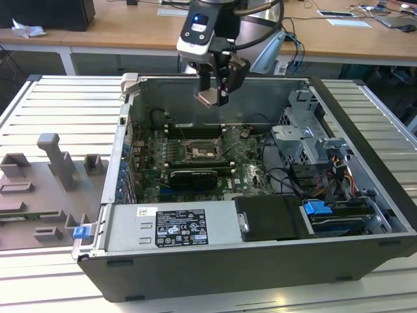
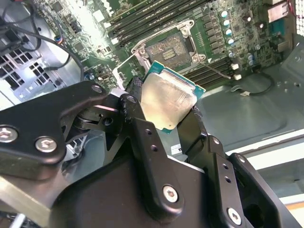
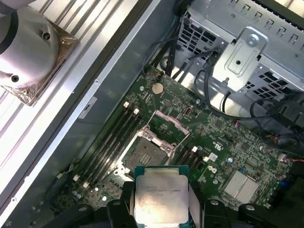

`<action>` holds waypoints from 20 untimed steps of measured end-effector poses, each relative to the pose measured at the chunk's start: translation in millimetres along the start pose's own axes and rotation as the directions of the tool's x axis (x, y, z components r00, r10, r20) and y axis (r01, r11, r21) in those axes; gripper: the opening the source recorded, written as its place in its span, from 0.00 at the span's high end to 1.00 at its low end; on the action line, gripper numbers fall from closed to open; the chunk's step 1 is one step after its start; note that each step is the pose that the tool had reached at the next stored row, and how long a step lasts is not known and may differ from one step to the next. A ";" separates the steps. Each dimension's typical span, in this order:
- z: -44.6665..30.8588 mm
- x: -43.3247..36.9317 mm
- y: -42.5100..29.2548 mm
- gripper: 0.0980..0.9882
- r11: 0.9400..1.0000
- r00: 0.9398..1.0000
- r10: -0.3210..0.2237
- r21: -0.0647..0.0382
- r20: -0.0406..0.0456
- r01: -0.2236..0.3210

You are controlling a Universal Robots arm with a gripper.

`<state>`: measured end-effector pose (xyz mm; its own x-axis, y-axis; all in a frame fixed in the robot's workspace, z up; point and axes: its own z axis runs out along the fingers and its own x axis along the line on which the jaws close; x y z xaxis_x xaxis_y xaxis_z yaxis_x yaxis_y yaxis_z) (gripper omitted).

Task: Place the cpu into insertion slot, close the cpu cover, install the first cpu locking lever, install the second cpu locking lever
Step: 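Place the cpu into insertion slot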

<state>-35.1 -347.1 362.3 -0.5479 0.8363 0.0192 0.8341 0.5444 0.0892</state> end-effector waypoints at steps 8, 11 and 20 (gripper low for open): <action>4.8 0.0 -0.4 0.50 0.999 0.999 0.034 0.001 0.004 -0.034; 5.7 -0.1 -0.5 0.50 0.998 0.998 0.069 0.000 0.007 -0.069; 7.8 -0.1 -0.7 0.50 0.988 0.988 0.156 -0.002 0.015 -0.156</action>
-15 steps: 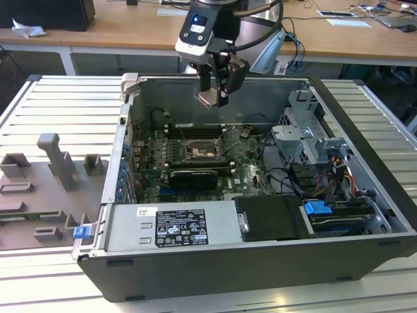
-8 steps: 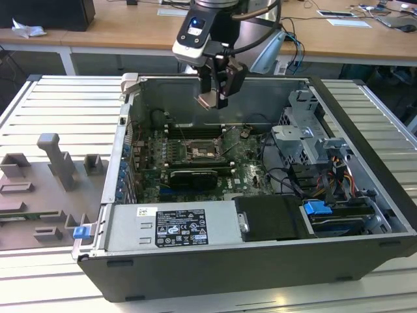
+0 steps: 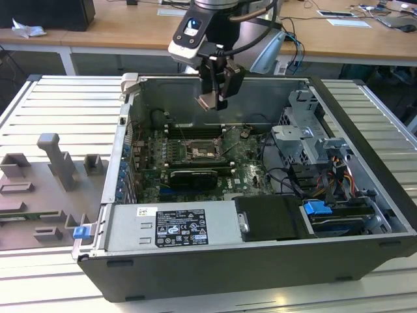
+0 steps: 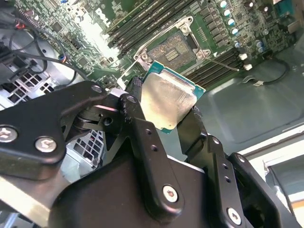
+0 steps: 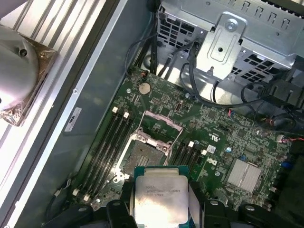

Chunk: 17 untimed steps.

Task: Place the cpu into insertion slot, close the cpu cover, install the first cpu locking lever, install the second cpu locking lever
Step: 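Place the cpu into insertion slot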

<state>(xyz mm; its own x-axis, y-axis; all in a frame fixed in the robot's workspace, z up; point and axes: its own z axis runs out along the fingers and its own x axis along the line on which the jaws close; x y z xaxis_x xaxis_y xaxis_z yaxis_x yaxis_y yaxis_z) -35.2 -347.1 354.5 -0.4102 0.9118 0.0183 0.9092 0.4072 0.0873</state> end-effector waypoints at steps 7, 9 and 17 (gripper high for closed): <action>1.7 0.0 -0.1 0.50 0.998 0.998 0.063 0.000 0.006 -0.063; 2.4 0.0 -0.2 0.50 0.996 0.996 0.087 -0.001 0.008 -0.087; 6.9 -0.1 -0.6 0.50 0.978 0.978 0.206 -0.003 0.019 -0.206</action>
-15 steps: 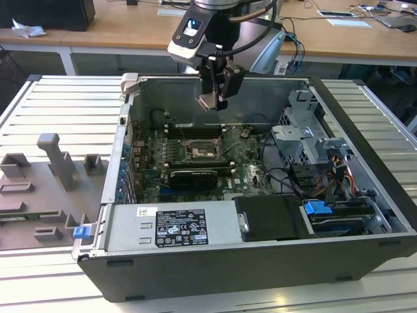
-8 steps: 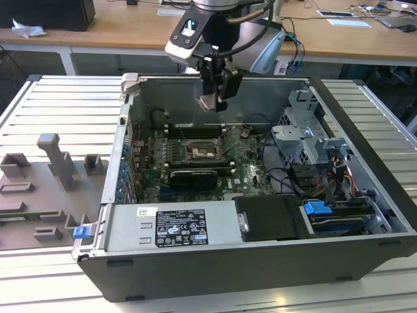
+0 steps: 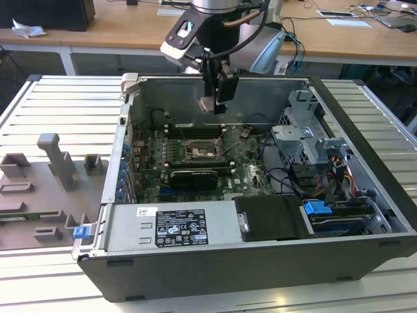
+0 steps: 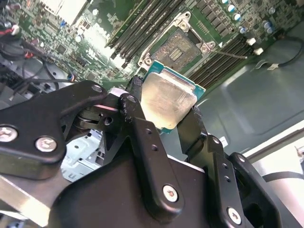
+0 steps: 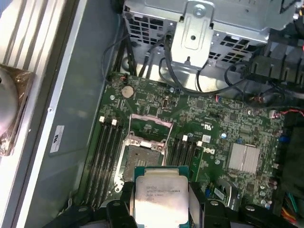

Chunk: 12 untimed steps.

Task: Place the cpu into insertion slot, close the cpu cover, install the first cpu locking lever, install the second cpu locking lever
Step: 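Place the cpu into insertion slot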

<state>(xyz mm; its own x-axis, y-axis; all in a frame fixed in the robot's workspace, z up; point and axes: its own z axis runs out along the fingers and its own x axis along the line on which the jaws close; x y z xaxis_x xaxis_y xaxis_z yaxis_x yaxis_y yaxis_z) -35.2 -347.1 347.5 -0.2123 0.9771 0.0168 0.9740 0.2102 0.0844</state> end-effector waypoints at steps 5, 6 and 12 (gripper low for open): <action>4.5 -0.1 -0.4 0.50 0.999 0.999 0.037 0.000 0.003 -0.037; 5.8 -0.1 -0.5 0.50 0.999 0.999 0.040 0.000 0.003 -0.040; 15.9 -0.3 -1.4 0.50 0.999 0.999 0.048 0.000 0.005 -0.048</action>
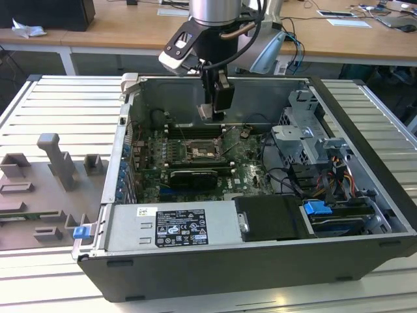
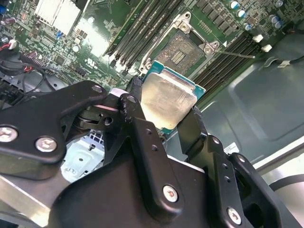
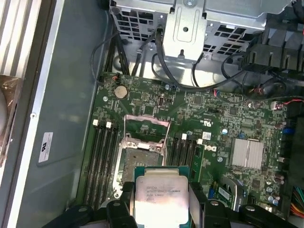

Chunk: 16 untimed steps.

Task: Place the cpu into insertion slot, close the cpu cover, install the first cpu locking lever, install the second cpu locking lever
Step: 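Place the cpu into insertion slot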

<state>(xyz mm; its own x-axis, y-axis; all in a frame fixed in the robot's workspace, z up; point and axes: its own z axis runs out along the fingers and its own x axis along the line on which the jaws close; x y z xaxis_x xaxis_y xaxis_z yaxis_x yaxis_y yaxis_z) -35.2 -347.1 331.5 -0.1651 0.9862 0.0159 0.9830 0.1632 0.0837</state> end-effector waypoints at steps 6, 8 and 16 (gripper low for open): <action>7.1 -0.1 -0.6 0.50 1.000 1.000 0.000 0.000 0.000 0.000; 9.5 -0.2 -0.8 0.50 1.000 1.000 0.000 0.000 0.001 0.000; 19.4 -0.3 -1.6 0.50 1.000 1.000 0.001 0.000 0.002 -0.001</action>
<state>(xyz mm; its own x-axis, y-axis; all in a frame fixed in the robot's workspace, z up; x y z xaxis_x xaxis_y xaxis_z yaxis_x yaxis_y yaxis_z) -35.2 -347.1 312.0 -0.1642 0.9863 0.0138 0.9832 0.1625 0.0833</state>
